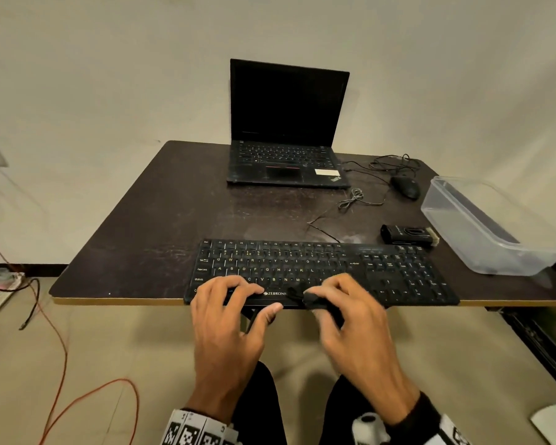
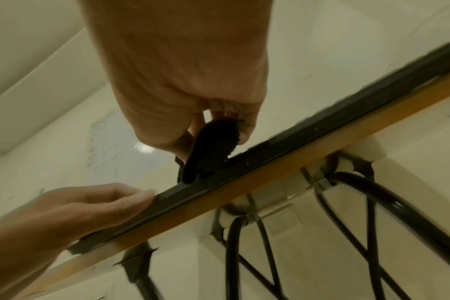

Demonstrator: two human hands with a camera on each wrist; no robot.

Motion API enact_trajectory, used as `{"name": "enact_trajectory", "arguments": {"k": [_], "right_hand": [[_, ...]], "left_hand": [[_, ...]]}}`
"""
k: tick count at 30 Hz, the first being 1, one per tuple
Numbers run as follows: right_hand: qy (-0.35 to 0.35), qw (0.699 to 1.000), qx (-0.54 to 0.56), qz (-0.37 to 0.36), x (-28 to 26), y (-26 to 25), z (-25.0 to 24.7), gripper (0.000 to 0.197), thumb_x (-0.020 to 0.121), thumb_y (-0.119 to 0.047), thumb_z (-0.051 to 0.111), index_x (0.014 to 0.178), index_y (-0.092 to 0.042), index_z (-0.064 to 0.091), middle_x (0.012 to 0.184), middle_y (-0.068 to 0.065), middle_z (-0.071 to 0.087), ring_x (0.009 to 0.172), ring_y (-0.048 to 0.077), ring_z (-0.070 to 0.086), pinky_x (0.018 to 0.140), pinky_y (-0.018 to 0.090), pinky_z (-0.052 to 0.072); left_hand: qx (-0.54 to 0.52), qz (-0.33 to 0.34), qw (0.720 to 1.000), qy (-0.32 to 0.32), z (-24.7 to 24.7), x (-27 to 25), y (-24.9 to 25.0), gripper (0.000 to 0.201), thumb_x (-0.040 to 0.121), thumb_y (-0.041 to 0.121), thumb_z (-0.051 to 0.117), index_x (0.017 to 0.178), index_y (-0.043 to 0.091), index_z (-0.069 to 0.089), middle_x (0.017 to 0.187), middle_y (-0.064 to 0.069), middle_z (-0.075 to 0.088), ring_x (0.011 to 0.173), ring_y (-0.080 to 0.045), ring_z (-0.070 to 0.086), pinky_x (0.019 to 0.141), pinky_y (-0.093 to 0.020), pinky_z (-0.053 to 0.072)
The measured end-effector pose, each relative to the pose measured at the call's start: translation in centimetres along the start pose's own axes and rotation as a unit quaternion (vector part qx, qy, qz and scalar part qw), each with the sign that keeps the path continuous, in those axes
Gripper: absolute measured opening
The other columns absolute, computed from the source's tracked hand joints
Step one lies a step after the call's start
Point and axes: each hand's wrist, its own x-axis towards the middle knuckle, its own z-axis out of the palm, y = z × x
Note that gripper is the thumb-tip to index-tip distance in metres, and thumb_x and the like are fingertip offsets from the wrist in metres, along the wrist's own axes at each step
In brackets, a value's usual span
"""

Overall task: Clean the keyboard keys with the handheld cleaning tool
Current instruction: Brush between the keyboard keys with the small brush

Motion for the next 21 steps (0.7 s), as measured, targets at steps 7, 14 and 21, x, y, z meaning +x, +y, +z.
{"name": "enact_trajectory", "arguments": {"k": [7, 14, 21], "right_hand": [[0.046, 0.995, -0.071, 0.047, 0.7, 2.1, -1.7, 0.019, 0.087, -0.015, 0.076, 0.105, -0.022, 0.079, 0.098, -0.011, 0.063, 0.089, 0.016, 0.065, 0.076, 0.033, 0.054], [0.097, 0.987, -0.118, 0.057, 1.8, 5.0, -2.7, 0.019, 0.083, -0.023, 0.072, 0.1, -0.021, 0.081, 0.093, -0.007, 0.068, 0.087, 0.023, 0.061, 0.082, 0.039, 0.036], [0.107, 0.989, -0.095, 0.045, 2.2, 5.7, -2.3, 0.016, 0.084, -0.014, 0.08, 0.1, -0.019, 0.081, 0.1, -0.007, 0.064, 0.093, 0.018, 0.058, 0.087, 0.034, 0.031]], "left_hand": [[-0.002, 0.001, 1.0, 0.003, 0.1, -0.1, 0.0, 0.032, 0.086, 0.046, 0.078, 0.102, 0.018, 0.075, 0.11, 0.005, 0.062, 0.11, -0.024, 0.054, 0.096, -0.038, 0.039], [-0.001, 0.002, 1.0, 0.003, 0.1, -0.1, 0.2, 0.03, 0.085, 0.042, 0.081, 0.102, 0.017, 0.076, 0.109, 0.004, 0.062, 0.109, -0.025, 0.054, 0.094, -0.041, 0.041], [0.001, -0.003, 1.0, -0.002, 0.0, -0.1, 0.1, 0.032, 0.085, 0.043, 0.079, 0.103, 0.017, 0.076, 0.111, 0.004, 0.062, 0.11, -0.025, 0.054, 0.095, -0.042, 0.041]]}}
